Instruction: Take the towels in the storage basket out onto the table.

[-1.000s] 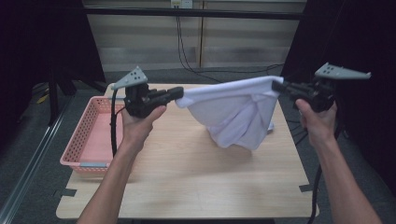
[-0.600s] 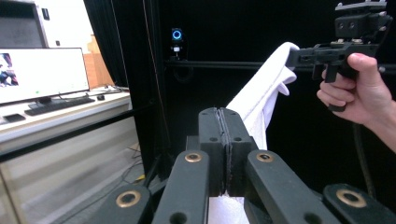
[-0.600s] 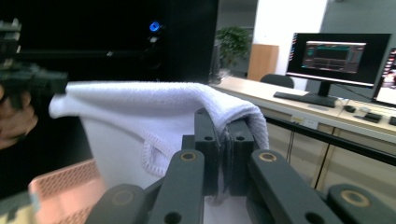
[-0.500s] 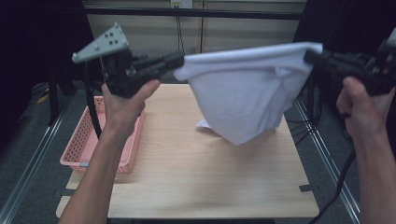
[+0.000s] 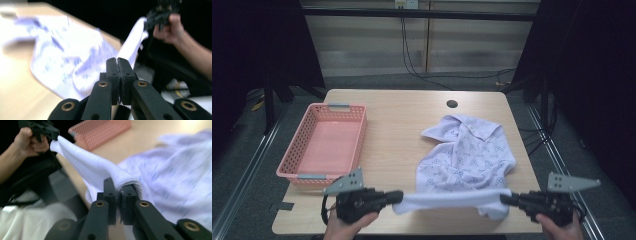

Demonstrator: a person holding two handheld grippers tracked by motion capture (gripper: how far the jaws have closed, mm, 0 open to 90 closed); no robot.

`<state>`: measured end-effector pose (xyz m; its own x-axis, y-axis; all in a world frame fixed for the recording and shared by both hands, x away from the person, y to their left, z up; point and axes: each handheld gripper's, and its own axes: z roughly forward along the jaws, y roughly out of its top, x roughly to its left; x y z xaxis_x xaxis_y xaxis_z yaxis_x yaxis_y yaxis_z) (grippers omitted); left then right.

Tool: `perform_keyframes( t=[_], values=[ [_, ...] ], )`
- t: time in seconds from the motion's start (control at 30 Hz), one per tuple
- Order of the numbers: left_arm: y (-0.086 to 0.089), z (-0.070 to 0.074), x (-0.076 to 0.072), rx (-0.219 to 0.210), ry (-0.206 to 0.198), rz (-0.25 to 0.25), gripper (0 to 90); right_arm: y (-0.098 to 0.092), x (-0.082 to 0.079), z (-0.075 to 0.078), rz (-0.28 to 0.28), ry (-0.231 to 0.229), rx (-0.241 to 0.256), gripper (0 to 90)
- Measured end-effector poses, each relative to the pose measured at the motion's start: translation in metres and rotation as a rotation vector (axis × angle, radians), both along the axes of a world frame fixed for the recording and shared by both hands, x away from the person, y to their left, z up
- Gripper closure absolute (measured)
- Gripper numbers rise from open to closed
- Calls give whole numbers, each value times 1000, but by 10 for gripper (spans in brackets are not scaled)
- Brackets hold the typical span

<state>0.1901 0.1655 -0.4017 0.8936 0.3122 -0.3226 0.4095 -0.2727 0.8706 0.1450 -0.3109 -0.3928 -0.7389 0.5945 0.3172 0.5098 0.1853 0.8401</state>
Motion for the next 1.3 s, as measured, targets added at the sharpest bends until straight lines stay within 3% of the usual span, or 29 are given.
perform_keyframes(
  t=[0.1, 0.17, 0.2, 0.27, 0.3, 0.33, 0.4, 0.47, 0.5, 0.53, 0.6, 0.63, 0.73, 0.77, 0.8, 0.83, 0.87, 0.9, 0.97, 1.0, 1.07, 1.13, 1.17, 1.3],
  values=[
    [6, -19, -2, 43, 59, 17, 818, 4, -12, -17, -10, 19, -35, 618],
    [6, -28, 3, 54, 82, 12, 755, -2, -10, -26, -32, 40, 19, 540],
    [4, -32, 7, 71, 94, 4, 715, -6, -7, -30, -47, 40, 19, 554],
    [-6, -40, 16, 81, 105, -1, 700, -14, 0, -36, -105, 23, -45, 580],
    [-14, -45, 21, 102, 114, -16, 707, -20, 5, -42, -134, 41, -52, 598],
    [-22, -50, 26, 120, 101, -29, 712, -27, 11, -48, -146, 52, -53, 602],
    [-39, -60, 40, 146, 106, -52, 701, -37, 20, -60, -183, 78, -105, 602],
    [-53, -70, 57, 192, 106, -41, 672, -45, 29, -71, -223, 98, -165, 560],
    [-59, -74, 66, 203, 98, -55, 644, -48, 33, -76, -239, 125, -172, 545],
    [-65, -78, 73, 236, 79, -42, 635, -50, 36, -79, -240, 137, -183, 542],
    [-74, -84, 87, 251, 79, -39, 595, -50, 43, -83, -240, 145, -209, 519],
    [-79, -87, 91, 281, 62, -15, 583, -49, 46, -85, -236, 152, -231, 515],
    [-90, -94, 99, 313, 46, -11, 561, -43, 58, -93, -218, 189, -280, 509],
    [-92, -96, 100, 319, 48, -12, 562, -41, 62, -96, -219, 194, -297, 535],
    [-95, -99, 99, 346, 45, -23, 607, -38, 65, -97, -217, 200, -299, 639],
    [-96, -98, 97, 378, 7, -13, 672, -36, 67, -97, -209, 199, -302, 732],
    [-96, -97, 96, 401, -4, -7, 769, -33, 67, -95, -203, 186, -296, 804],
    [-94, -97, 95, 406, 4, -9, 863, -31, 66, -92, -199, 159, -288, 849],
    [-87, -95, 93, 422, 3, -1, 893, -27, 62, -84, -189, 118, -246, 870],
    [-81, -94, 91, 426, 19, 19, 897, -24, 59, -79, -184, 95, -230, 872],
    [-66, -92, 86, 385, 50, 24, 899, -18, 54, -71, -175, 60, -208, 873],
    [-48, -83, 79, 312, 65, 42, 900, -11, 52, -63, -156, 28, -187, 872],
    [-39, -78, 75, 271, 65, 64, 899, -8, 52, -59, -148, 17, -181, 871],
    [-3, -61, 56, 206, 38, 144, 900, 8, 57, -47, -112, -5, -153, 843]
  ],
)
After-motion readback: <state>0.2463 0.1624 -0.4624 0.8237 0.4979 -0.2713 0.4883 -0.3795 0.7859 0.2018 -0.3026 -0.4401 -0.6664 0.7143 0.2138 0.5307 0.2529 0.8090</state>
